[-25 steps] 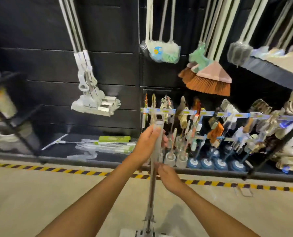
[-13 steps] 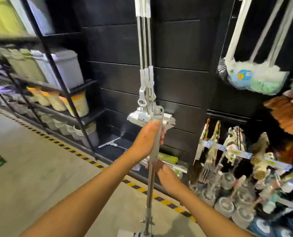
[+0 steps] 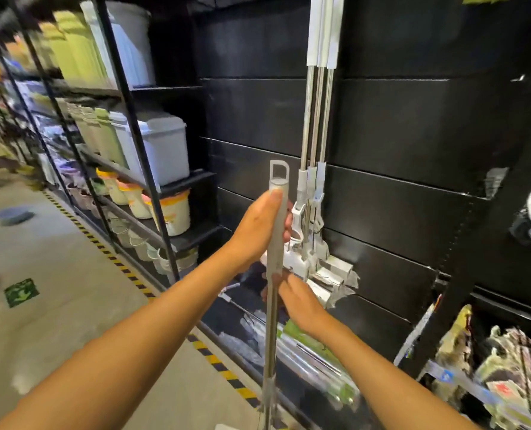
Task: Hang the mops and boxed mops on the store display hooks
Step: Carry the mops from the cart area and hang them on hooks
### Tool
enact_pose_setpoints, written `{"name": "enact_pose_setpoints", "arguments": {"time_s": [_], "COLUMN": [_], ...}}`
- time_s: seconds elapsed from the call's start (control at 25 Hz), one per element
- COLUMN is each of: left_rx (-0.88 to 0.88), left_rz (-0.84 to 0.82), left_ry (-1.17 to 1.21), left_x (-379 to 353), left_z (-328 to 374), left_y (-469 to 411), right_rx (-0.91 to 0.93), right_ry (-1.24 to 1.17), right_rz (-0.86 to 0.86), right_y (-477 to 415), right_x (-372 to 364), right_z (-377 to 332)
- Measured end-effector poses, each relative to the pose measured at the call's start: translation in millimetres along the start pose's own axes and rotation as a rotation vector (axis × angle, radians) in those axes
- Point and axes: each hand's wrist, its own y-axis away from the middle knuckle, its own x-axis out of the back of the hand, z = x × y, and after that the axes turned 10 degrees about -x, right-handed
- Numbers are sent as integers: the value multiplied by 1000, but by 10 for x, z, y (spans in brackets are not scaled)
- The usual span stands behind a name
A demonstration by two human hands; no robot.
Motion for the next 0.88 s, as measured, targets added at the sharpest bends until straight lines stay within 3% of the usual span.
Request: {"name": "enact_pose_setpoints", "arguments": {"time_s": [0.12,0.32,0.64,0.88], "left_rx": [-39,-113,-229,-287], "left_rz": [-4,-99,-325,-348], "left_ry": [36,187,247,227], "left_x": [231,644,1058,1256], "left_z": [-23,68,400,768], "left_y": [-610,-1690,-3038,-3669], "right_rx": [83,108,155,167], "right_ry": [4,-333,-267,-197], "right_rz": [81,133,149,126], "right_y": [-539,-1317,-2164,-2405], "right_x": [88,108,588,818], "right_z": [-324,-1027,-2049,-2724]}}
